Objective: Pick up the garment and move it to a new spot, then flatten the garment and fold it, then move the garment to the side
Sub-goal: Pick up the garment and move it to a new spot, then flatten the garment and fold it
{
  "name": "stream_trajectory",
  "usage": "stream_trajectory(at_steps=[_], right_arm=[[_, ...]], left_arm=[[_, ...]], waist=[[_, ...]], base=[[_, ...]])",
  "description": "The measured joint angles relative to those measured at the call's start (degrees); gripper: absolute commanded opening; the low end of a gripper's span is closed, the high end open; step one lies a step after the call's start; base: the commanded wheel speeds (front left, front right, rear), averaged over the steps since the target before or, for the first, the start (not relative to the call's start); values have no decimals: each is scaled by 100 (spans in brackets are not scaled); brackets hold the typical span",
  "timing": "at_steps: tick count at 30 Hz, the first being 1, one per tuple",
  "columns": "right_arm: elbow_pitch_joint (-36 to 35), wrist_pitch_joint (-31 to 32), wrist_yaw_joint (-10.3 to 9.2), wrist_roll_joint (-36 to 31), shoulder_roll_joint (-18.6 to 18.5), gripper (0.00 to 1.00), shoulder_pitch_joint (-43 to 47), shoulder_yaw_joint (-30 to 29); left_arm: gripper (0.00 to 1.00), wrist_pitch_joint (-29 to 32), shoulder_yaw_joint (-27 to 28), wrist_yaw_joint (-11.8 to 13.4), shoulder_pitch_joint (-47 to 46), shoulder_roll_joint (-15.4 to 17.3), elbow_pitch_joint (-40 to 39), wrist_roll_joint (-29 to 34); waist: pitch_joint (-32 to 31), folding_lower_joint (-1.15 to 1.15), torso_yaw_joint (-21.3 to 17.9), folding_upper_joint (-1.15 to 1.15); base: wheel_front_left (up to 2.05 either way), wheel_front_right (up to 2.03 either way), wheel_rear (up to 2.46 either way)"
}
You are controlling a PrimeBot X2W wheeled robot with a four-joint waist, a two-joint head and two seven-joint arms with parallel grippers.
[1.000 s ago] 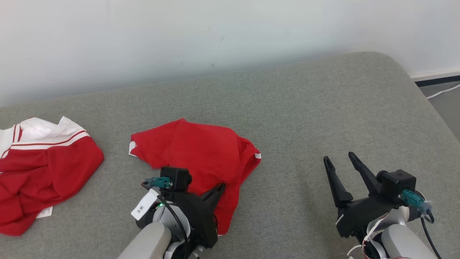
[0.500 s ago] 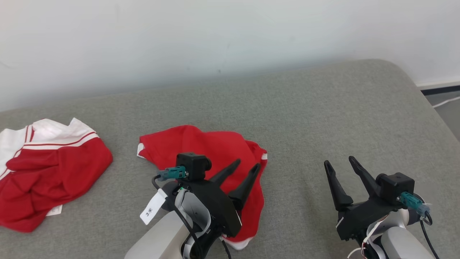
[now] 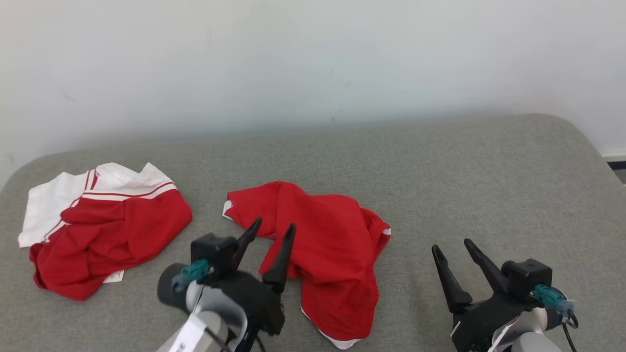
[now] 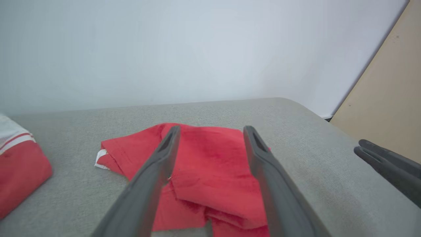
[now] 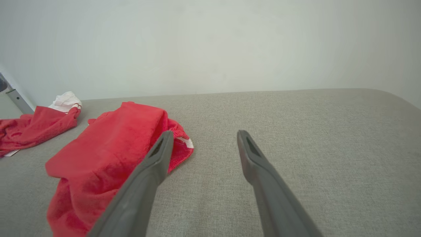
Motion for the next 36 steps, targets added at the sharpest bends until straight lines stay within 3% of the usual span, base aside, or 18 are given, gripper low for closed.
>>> stream_trajectory(at_steps=[14,26,36], right_arm=[[-169,5,0,97,-16,100,366,-11],[-344,183,-8,201,-7,100,600,44],[-153,833,53,352,46,100,682,300]], left_arm=[[100,-356,678,149,1317,709,-716,650],[100,-390,2180,149,2214,482,-1037,1308],[100,-404,2557,151,2443,211,-1441,1708]], waist=[[-263,0,297,0],[-238,0,561,0],[-129,1,770,0]], base=[[0,0,0],[0,0,0],[0,0,0]])
